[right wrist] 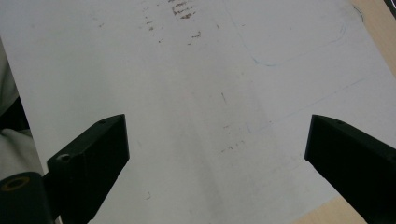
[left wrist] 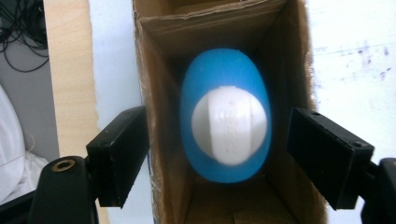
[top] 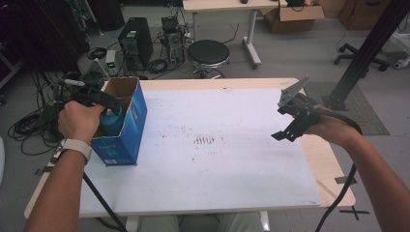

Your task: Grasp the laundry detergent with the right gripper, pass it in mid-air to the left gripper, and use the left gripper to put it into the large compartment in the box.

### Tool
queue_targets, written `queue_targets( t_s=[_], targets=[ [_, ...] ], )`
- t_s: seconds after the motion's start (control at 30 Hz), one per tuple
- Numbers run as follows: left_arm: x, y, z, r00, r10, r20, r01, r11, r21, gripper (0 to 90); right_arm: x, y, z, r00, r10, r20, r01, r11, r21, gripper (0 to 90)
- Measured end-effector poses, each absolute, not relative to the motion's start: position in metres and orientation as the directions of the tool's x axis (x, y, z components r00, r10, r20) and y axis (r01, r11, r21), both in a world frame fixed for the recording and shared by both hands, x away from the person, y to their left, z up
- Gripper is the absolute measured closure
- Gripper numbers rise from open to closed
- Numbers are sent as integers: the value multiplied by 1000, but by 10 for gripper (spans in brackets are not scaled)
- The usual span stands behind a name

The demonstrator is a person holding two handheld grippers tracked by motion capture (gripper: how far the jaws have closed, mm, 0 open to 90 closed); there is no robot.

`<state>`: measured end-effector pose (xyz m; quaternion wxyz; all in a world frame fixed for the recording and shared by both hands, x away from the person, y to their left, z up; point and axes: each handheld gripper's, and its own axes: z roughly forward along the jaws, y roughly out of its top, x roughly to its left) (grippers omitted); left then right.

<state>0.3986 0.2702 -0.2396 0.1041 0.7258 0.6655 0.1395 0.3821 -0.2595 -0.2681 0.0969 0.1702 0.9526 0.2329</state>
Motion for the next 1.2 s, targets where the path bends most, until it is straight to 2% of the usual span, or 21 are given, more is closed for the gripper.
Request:
queue_targets(
  t_s=[0.43,1.2],
  targets=[
    [389,263,-211,134,991,-1,929,-125,347,131,377,-260,-262,-923,368,-116,273,834,480,61],
    [373,226,-174,342,939,-18,874,-311,374,84,374,-258,-258,-923,365,-119,269,836,479,61]
  ],
)
